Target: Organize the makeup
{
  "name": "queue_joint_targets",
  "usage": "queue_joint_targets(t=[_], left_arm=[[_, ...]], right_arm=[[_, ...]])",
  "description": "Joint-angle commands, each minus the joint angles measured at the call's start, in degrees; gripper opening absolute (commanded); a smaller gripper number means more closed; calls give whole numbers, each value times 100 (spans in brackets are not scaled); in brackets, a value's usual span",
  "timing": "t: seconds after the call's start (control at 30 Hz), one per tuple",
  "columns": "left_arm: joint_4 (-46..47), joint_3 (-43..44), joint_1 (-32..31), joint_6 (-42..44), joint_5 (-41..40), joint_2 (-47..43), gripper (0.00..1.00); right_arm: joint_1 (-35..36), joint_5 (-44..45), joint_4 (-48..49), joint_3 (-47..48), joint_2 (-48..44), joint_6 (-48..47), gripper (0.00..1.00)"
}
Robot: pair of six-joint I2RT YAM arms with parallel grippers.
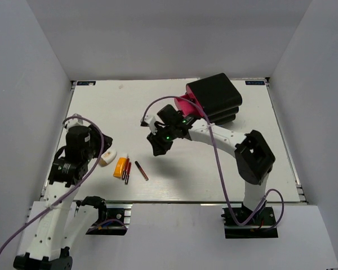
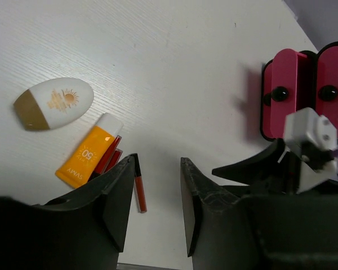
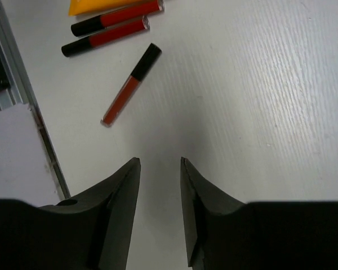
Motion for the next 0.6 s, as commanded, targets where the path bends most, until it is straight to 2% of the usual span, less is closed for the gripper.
queue_joint_targets(t=[0.0,0.23,0.4,0.57], left_arm=[[-514,105,26,-180,-312,-442,48],[-1033,149,26,-426,-409,-1048,49],[-1333,149,-26,-532,-400,-1339,51],[-1429,88,-26,-558,-382,-1471,51]], right_arm=[[272,521,34,438,173,650,42],[826,742,219,622,691,1054,48],[1309,1180,307,921,1060,1098,53],[1495,1602,395,1062,1368,1256,57]])
